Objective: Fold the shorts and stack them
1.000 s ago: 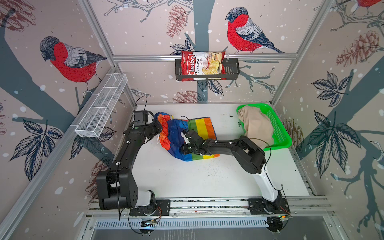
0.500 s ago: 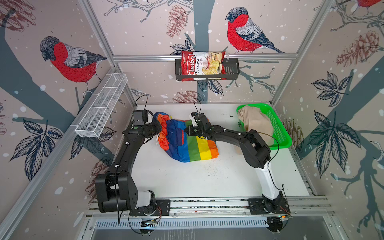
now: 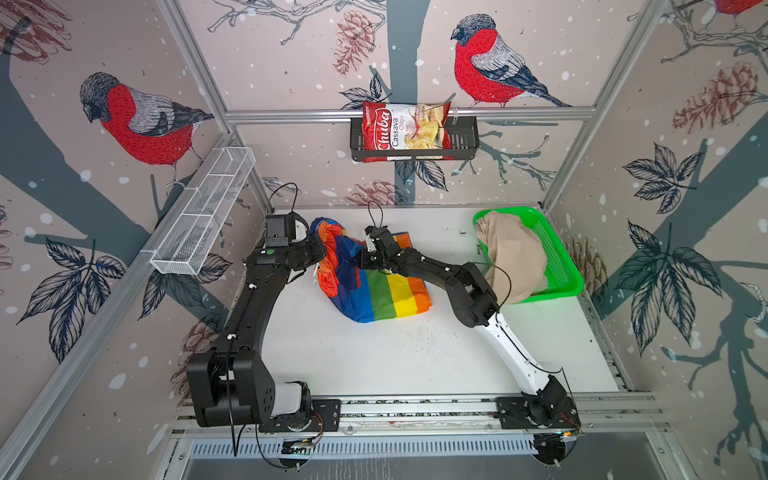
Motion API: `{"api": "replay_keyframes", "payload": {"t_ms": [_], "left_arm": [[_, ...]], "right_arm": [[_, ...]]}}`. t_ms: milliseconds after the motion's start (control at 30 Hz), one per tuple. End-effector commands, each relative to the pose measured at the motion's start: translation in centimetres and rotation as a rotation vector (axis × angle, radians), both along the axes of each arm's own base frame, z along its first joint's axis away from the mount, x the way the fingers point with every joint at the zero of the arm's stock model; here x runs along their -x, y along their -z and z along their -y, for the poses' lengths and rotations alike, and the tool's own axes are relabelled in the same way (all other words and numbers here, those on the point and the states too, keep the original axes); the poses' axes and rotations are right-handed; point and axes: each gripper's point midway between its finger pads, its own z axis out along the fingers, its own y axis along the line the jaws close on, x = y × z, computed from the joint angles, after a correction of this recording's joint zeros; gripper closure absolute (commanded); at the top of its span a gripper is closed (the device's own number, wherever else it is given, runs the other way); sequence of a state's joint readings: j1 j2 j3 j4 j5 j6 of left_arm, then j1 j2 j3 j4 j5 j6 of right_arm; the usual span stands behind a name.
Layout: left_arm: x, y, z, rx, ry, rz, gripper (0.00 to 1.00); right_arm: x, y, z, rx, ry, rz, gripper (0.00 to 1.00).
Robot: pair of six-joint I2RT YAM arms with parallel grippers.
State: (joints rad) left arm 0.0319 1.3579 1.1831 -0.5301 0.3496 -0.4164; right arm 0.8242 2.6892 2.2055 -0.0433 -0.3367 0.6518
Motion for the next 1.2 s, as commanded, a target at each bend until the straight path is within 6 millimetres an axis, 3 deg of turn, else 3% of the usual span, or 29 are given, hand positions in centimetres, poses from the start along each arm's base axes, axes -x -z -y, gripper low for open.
{"api": "replay_keyframes", "payload": {"t_ms": [0,100,200,333,400,533,633,800,967,1067,1167], "left_arm": [[0.0,-0.7,0.5,0.011,0.036,0.017,1.0],[-0.5,-0.7,0.3,0.007,0.027,0.012,1.0],[-1.1,-0.7,0.1,-0.001,0.015,0.0,1.0],[-1.9,-1.2,-0.4,-0.019,-0.01,0.002,1.0],[-2.4,-1.6,-0.6,-0.028,-0.022,0.005,1.0],[-3.1,-2.2,-0.8,-0.039,-0.03,0.007,1.0],[-3.6,-2.4,-1.0,-0.062,-0.038,0.0,1.0],[-4.3,-2.4,-1.0,-0.096,-0.042,-0.015,1.0],[-4.5,-2.0,-0.4,-0.125,-0.045,-0.039,1.0],[-4.6,-1.8,1.5,-0.125,-0.017,-0.049,1.0],[-5.0,-2.0,3.3,-0.15,0.004,-0.053,1.0]], "right_arm": [[1.2,0.8,-0.8,-0.002,-0.034,-0.045,0.76],[1.1,-1.2,-0.3,-0.005,-0.036,-0.013,0.77],[1.1,-4.7,1.5,-0.005,-0.03,0.035,0.77],[2.6,-8.7,6.1,0.019,0.012,0.106,0.78],[4.0,-9.1,9.2,0.042,0.045,0.112,0.78],[7.1,-7.3,14.5,0.107,0.094,0.071,0.8],[10.3,-5.0,16.3,0.137,0.075,0.015,0.85],[14.8,-1.2,17.6,0.169,0.066,-0.047,0.9],[17.0,2.1,18.0,0.173,0.067,-0.115,0.92],[17.6,2.5,17.6,0.182,0.052,-0.108,0.94],[17.3,0.7,17.6,0.163,0.045,-0.075,0.95]]}}
